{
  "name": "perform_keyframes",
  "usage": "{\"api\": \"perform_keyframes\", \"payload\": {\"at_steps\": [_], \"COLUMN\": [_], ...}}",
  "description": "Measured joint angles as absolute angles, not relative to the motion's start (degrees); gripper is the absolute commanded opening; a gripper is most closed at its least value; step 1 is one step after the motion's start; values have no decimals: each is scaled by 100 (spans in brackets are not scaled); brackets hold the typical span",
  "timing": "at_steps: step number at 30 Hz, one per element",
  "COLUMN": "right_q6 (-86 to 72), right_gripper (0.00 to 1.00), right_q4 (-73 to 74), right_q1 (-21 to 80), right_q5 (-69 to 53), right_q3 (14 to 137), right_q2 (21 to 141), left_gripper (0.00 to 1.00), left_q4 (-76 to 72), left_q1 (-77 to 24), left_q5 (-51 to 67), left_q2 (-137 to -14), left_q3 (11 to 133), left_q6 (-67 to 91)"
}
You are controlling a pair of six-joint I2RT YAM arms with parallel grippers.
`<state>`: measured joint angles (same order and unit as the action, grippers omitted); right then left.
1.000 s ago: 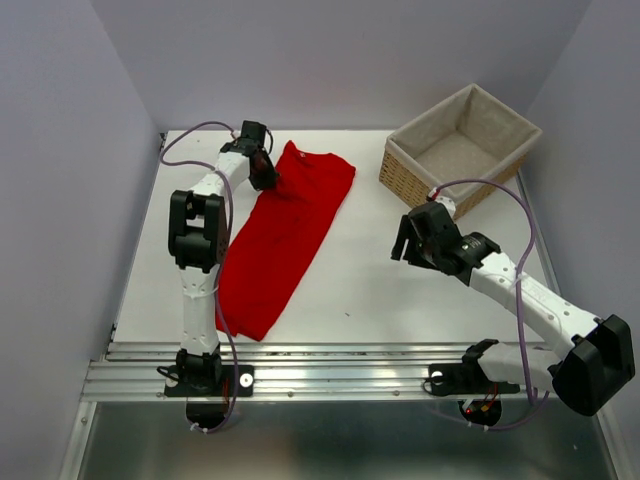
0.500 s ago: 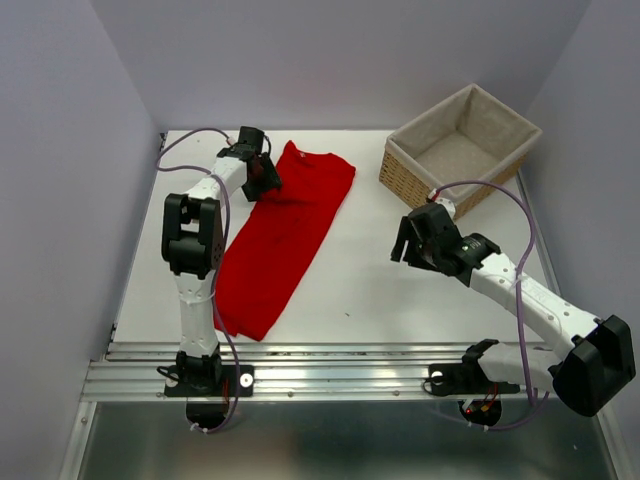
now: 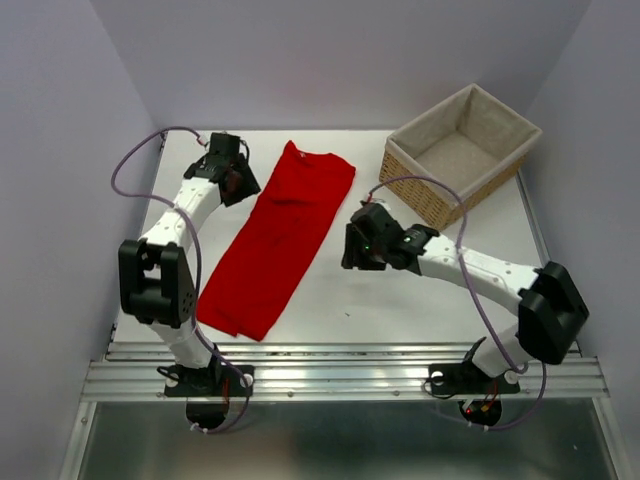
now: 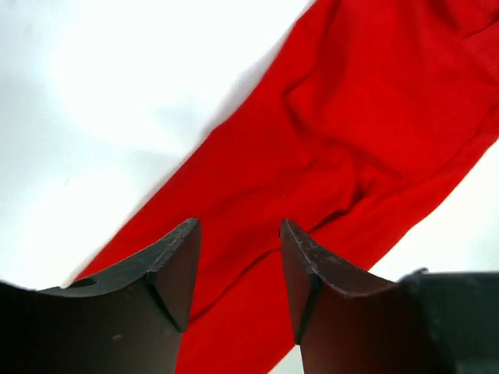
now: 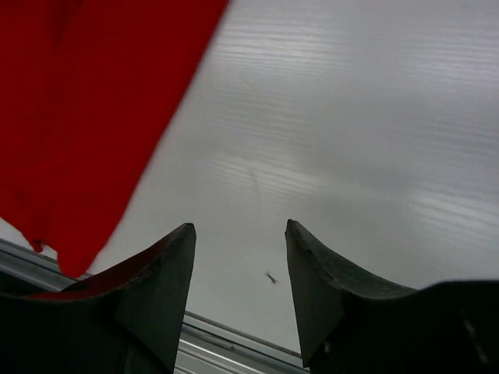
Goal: Roll the t-shirts
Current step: Fold the T-shirt at the center of the board.
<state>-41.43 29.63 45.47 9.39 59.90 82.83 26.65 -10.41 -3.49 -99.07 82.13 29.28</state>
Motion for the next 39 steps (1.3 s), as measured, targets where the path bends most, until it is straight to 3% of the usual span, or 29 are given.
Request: {"api": "perform_keyframes", "payload": {"at_steps": [1,2,3,5,10,16,27,32,36,39], "right_q6": [-4141,-4130,-4119,-4084,-3942,-3872,-3472,-3114,-2902,-2875], "right_gripper": [40,36,29,26,26,25,27,33,36,37], "right_q4": [2832,2727,2644,2414,2276,2158,2279,2580,2788,2825], "right_q1": [4663,4781,4864,4963,4925,4563,3632,3293,3153,3205], "right_q5": [915,869,810,720,661,425,384,543,537,436], "right_q3": [6226,6506,6724,7096,8333,9015,10405,11463,11493,10816], "right_q2": [8554,8879,9142,9638,11065,12267,13172,13758,13721,13227], "left_gripper": [36,20,12,0,0,0,0,0,0,0], "left_q4": [2580,2626,2563,2477,2528,2689,2816,2812,2808,2766], "left_q1": [-987,-886,-810,-652,-451,-432,-250,-250,-250,-250], "left_q5": [-351,-351,-349,-344,-174,-47,410,760,926,1059], "left_q2": [-9647,-9336,-9144,-8788,-8401,-7940,-7188,-7185,-7181,-7181], "left_q3": [7931,7612,7349,6761,5398,5096,5194,5194,5194,5159], "left_q6": [2893,2888,2836,2805,2751,2692,2440,2427,2416,2416]}}
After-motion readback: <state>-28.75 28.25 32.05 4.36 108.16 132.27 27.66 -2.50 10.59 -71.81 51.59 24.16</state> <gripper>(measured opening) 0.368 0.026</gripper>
